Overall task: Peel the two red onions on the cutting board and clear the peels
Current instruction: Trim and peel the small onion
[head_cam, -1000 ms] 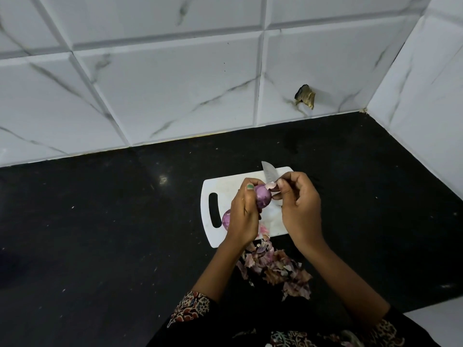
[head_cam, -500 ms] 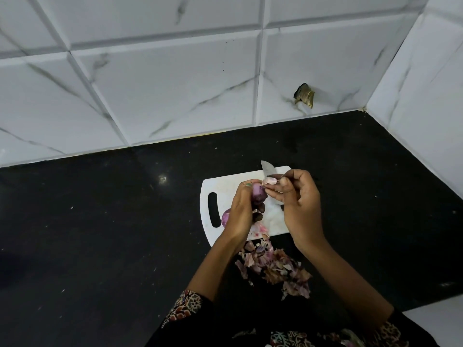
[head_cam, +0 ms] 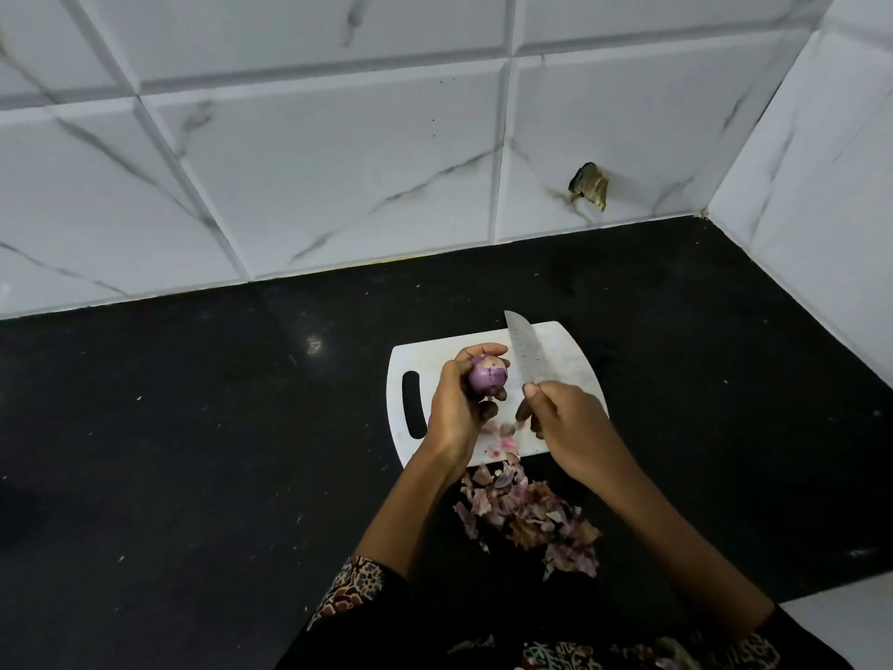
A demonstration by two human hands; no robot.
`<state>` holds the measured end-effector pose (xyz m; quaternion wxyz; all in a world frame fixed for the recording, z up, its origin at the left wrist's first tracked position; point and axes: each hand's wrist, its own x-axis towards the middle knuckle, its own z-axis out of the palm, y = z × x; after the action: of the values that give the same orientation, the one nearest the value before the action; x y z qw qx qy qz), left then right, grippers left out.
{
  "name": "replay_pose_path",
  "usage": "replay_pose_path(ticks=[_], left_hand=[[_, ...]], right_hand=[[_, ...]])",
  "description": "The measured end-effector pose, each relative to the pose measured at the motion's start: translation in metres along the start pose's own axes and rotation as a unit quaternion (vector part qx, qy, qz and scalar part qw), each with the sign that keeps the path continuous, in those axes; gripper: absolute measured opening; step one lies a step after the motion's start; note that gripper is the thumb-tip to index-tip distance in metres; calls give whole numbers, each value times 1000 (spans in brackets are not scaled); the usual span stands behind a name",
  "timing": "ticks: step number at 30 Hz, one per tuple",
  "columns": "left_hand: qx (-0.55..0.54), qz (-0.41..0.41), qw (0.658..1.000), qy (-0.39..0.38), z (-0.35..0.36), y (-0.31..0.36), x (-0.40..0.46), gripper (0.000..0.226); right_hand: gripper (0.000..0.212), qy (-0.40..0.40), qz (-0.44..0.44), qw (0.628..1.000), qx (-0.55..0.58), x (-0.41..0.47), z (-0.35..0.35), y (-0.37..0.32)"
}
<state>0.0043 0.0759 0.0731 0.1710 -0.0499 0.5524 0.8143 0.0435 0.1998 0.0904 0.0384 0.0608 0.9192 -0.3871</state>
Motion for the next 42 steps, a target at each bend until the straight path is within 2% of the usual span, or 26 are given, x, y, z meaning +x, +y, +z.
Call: replay_pose_path(ticks=[2, 4, 7, 9, 12, 20, 28, 33, 42], left_hand=[[17, 8, 1000, -1, -1, -1, 0, 42], [32, 15, 999, -2, -2, 0, 0, 41], [74, 32, 997, -3, -2, -3, 0, 34], [100, 44, 994, -2, 0, -5, 0, 30], [143, 73, 987, -12, 3, -8, 1, 32], [175, 114, 977, -45, 3, -3, -2, 33], [195, 125, 970, -67, 5, 2, -9, 39], [204, 107, 970, -79, 4, 8, -7, 31], [232, 114, 964, -62, 2, 7, -3, 36]], right_hand=[[44, -18, -9, 998, -54, -1, 1, 1], [33, 49, -46, 997, -49, -1, 0, 0], [8, 145, -122, 980, 56, -1, -5, -11], [9, 149, -158, 973, 79, 0, -6, -19], [13, 156, -190, 968, 55, 3, -3, -21], [5, 151, -224, 963, 0, 8, -6, -18], [6, 121, -168, 976, 59, 11, -20, -17], [12, 80, -148, 980, 106, 8, -24, -17], [10, 60, -117, 985, 113, 13, -22, -16]])
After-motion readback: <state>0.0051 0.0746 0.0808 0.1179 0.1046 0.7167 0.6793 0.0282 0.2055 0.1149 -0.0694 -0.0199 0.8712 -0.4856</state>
